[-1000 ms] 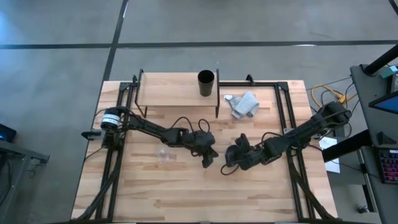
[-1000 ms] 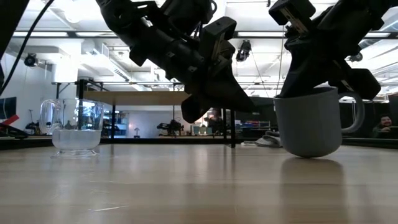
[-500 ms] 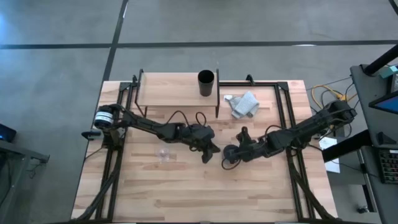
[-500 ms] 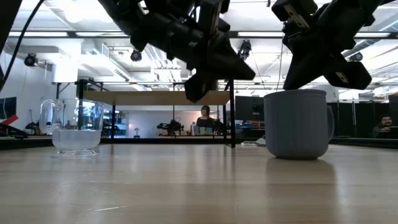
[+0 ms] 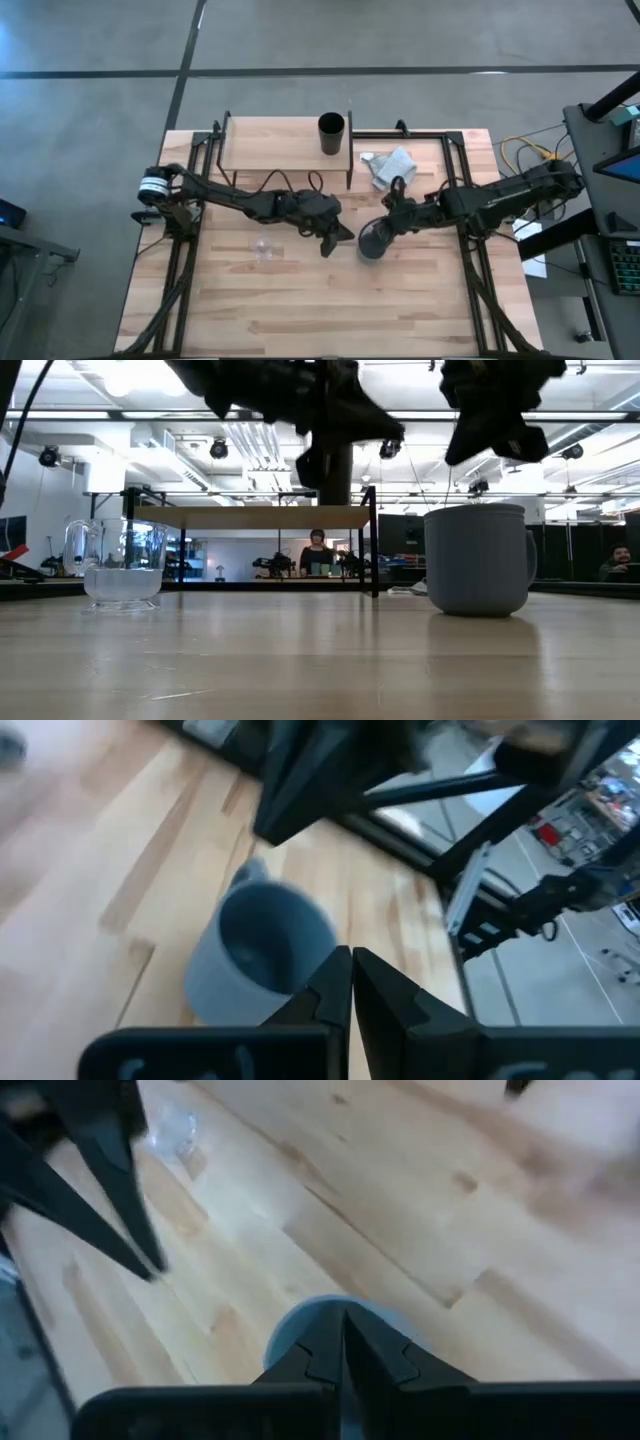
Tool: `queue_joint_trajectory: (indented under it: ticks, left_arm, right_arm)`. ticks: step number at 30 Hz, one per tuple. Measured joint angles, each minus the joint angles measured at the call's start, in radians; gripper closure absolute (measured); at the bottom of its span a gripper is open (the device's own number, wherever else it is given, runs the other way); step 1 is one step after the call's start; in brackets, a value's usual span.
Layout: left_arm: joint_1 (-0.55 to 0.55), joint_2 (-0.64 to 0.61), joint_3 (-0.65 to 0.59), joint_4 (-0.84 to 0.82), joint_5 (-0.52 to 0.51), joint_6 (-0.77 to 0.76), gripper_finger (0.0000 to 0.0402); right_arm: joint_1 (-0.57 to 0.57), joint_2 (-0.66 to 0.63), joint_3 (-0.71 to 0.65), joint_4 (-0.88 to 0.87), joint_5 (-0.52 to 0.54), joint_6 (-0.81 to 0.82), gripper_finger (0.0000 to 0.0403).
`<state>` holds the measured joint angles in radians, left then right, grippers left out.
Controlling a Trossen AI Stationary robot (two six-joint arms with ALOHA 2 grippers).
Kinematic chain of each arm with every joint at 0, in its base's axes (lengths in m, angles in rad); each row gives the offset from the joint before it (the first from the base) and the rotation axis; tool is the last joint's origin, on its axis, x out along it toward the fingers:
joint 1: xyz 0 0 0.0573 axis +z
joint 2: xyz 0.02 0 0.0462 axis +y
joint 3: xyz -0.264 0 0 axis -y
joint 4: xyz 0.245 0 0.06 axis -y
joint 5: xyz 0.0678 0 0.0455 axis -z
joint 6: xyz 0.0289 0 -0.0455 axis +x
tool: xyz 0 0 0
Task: Stack small to large cups/mugs on shelf
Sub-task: Put the blue mug on the shelf
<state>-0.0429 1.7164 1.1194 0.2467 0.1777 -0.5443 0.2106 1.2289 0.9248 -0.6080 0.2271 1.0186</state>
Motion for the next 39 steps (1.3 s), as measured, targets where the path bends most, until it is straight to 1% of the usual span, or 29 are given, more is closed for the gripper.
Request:
queue_joint_trajectory:
  ticks: [7,10,15,19,23,27,28,31,36,39]
  left_arm:
    - [0.02,-0.093,0.0,0.004,-0.014,0.078,0.0402]
    - [0.037,-0.119,0.0,0.002,-0.056,0.107,0.0402]
    - [0.08,-0.143,-0.001,-0.002,-0.069,0.11,0.0402]
    - [0.104,-0.143,-0.001,-0.003,-0.081,0.106,0.0402]
    - [0.109,-0.143,-0.001,-0.002,-0.08,0.107,0.0402]
    - [0.109,-0.143,-0.002,0.006,-0.079,0.104,0.0402]
    - [0.107,-0.142,-0.003,0.005,-0.075,0.073,0.0402]
    - [0.093,-0.141,-0.014,0.021,-0.058,-0.083,0.0402]
    - [0.093,-0.146,-0.006,0.057,-0.056,-0.103,0.0402]
    - [0.094,-0.146,-0.009,0.107,-0.056,-0.103,0.0402]
  right_arm:
    - [-0.047,0.045,0.218,-0.285,0.001,-0.288,0.0393]
    - [-0.062,0.073,0.287,-0.313,0.001,-0.382,0.0393]
    - [-0.079,0.121,0.371,-0.328,0.0,-0.521,0.0394]
    - [-0.081,0.155,0.414,-0.335,-0.002,-0.555,0.0394]
    - [-0.08,0.172,0.447,-0.337,-0.067,-0.583,0.0394]
    - [-0.08,0.176,0.459,-0.334,-0.078,-0.586,0.0394]
    - [-0.08,0.175,0.46,-0.332,-0.078,-0.586,0.0394]
    - [-0.08,0.172,0.461,-0.331,-0.077,-0.586,0.0394]
    - [-0.08,0.173,0.46,-0.334,-0.077,-0.586,0.0394]
    - [-0.08,0.173,0.46,-0.334,-0.077,-0.586,0.0394]
